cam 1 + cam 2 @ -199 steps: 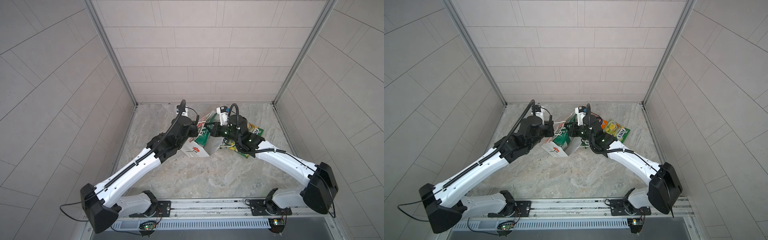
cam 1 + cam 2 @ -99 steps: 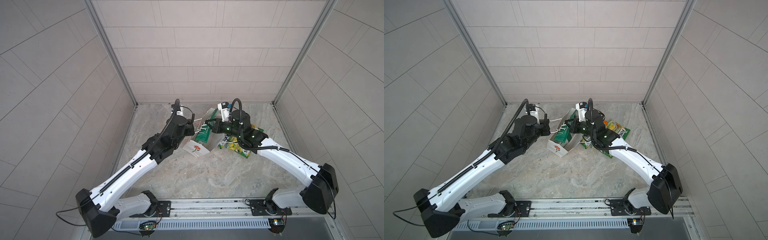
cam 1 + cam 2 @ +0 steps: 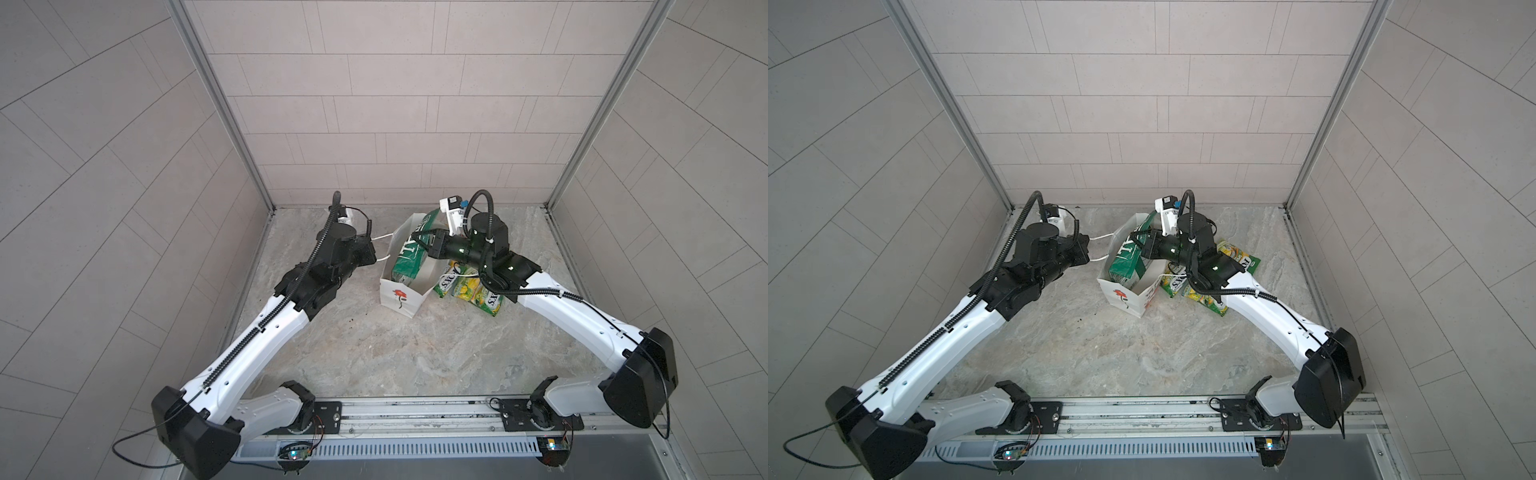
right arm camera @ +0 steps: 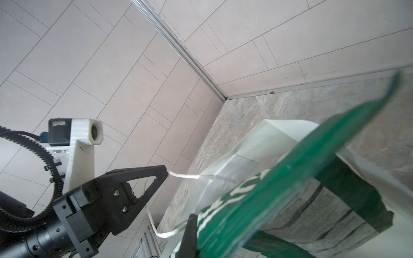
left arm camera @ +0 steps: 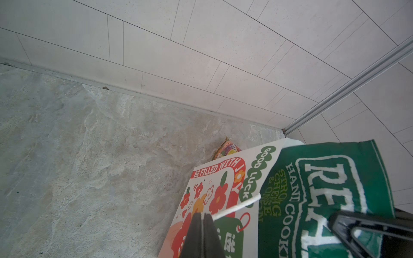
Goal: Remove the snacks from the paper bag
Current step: 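Lift the REAL packet clear with the right gripper while the left lowers the bag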
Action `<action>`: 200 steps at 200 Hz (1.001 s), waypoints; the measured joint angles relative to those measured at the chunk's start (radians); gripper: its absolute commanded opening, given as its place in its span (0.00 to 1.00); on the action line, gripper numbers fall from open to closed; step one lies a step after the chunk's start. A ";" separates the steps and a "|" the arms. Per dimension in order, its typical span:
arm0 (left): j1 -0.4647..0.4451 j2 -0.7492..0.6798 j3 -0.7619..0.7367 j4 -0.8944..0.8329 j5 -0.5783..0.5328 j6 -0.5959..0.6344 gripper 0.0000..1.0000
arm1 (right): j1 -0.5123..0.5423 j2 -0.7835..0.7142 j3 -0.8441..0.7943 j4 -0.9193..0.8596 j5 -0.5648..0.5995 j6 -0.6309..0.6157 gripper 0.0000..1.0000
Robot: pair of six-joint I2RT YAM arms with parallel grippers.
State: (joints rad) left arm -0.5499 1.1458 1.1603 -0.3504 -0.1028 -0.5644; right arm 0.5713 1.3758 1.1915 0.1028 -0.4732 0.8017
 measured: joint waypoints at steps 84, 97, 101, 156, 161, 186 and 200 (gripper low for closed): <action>0.000 0.026 0.009 -0.001 0.105 0.021 0.00 | -0.003 0.038 0.058 0.186 -0.032 0.056 0.00; 0.001 0.027 0.014 0.000 0.115 0.023 0.00 | -0.003 0.048 0.062 0.217 -0.030 0.066 0.00; 0.002 0.027 0.015 0.000 0.119 0.023 0.00 | -0.003 0.051 0.063 0.228 -0.029 0.068 0.00; 0.005 0.029 0.027 0.000 0.167 0.030 0.00 | -0.003 0.124 0.078 0.366 -0.002 0.116 0.00; 0.005 0.029 0.027 0.000 0.171 0.031 0.00 | -0.003 0.130 0.078 0.375 0.002 0.119 0.00; 0.005 0.032 0.027 0.001 0.197 0.035 0.00 | -0.003 0.161 0.085 0.417 0.019 0.128 0.00; 0.005 0.034 0.027 0.000 0.210 0.040 0.00 | -0.003 0.179 0.101 0.421 0.029 0.128 0.00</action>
State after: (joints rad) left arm -0.5453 1.1797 1.1877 -0.3500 0.1070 -0.5243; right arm 0.5682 1.5543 1.2930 0.5240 -0.4446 0.9298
